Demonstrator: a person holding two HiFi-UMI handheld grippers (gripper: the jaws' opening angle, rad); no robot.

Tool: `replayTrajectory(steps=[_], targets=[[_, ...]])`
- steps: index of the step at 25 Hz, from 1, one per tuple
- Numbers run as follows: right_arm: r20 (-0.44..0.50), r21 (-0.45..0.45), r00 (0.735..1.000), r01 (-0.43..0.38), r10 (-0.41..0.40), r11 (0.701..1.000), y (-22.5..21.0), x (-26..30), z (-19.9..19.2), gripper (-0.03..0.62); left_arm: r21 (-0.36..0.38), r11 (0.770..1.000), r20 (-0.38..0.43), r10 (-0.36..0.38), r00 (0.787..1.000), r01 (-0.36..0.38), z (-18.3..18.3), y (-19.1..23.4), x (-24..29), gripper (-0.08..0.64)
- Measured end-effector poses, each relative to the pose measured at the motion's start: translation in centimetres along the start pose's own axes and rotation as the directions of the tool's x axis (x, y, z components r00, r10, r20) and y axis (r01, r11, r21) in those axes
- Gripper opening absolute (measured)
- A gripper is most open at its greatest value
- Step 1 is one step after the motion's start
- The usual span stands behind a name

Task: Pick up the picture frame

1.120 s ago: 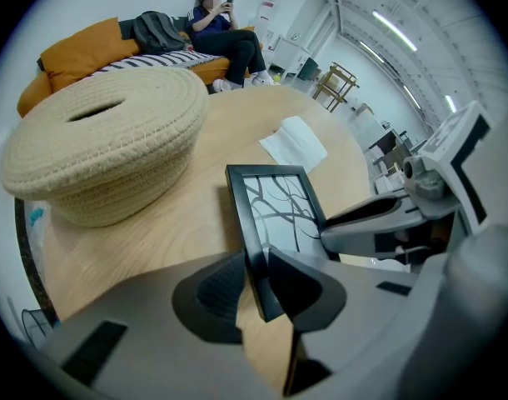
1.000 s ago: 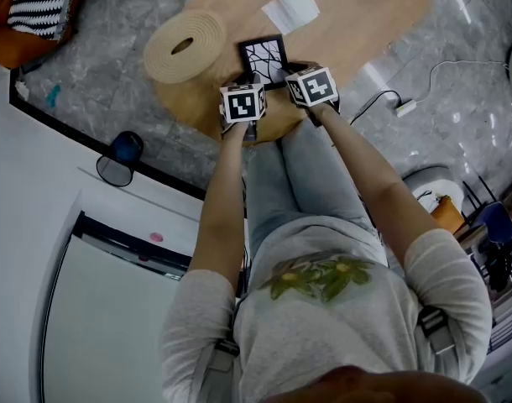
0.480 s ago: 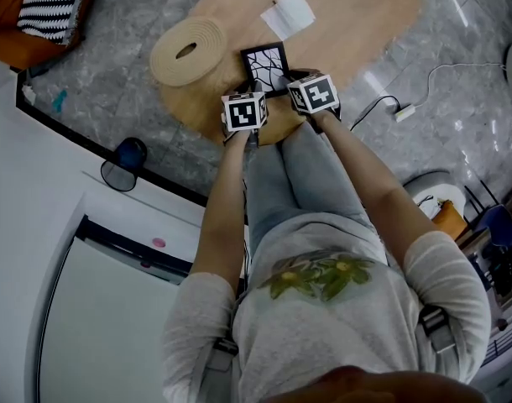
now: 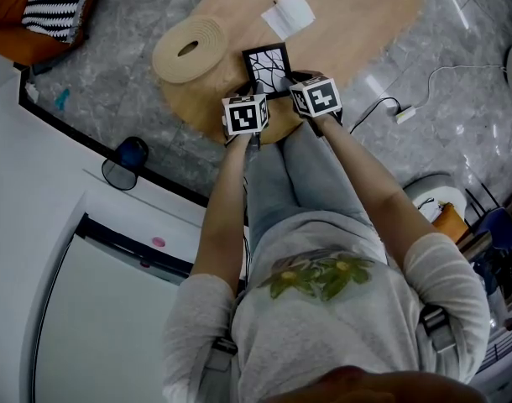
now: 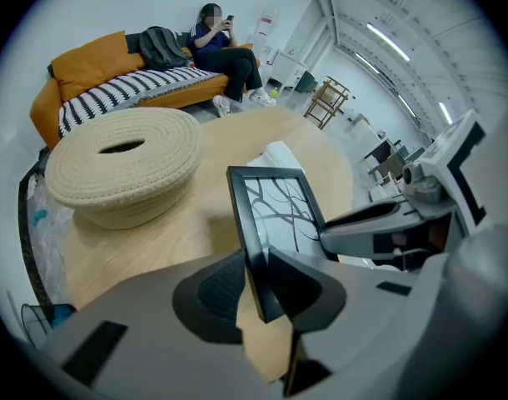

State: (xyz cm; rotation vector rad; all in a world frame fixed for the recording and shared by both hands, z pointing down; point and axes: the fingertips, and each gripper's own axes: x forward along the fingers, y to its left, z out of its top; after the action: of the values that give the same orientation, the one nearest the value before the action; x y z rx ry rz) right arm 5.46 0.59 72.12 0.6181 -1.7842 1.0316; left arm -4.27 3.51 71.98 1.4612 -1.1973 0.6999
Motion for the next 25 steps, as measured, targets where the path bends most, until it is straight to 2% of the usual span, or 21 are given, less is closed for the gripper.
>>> replayTrajectory(steps=[13, 25], targets=[[0.056, -0.013, 0.998, -0.021, 0.021, 1.000, 2.1, -3.1, 1.2, 0.091, -0.003, 1.000, 0.042, -0.002, 0.999, 0.002, 0.9, -0.6, -3.6, 0.099], [0.102, -0.026, 0.994, -0.035, 0.038, 0.999, 4.5, -7.4, 2.3, 0.089, -0.044, 0.999, 0.097, -0.016, 0.995, 0.021, 1.5, -1.9, -8.3, 0.098]])
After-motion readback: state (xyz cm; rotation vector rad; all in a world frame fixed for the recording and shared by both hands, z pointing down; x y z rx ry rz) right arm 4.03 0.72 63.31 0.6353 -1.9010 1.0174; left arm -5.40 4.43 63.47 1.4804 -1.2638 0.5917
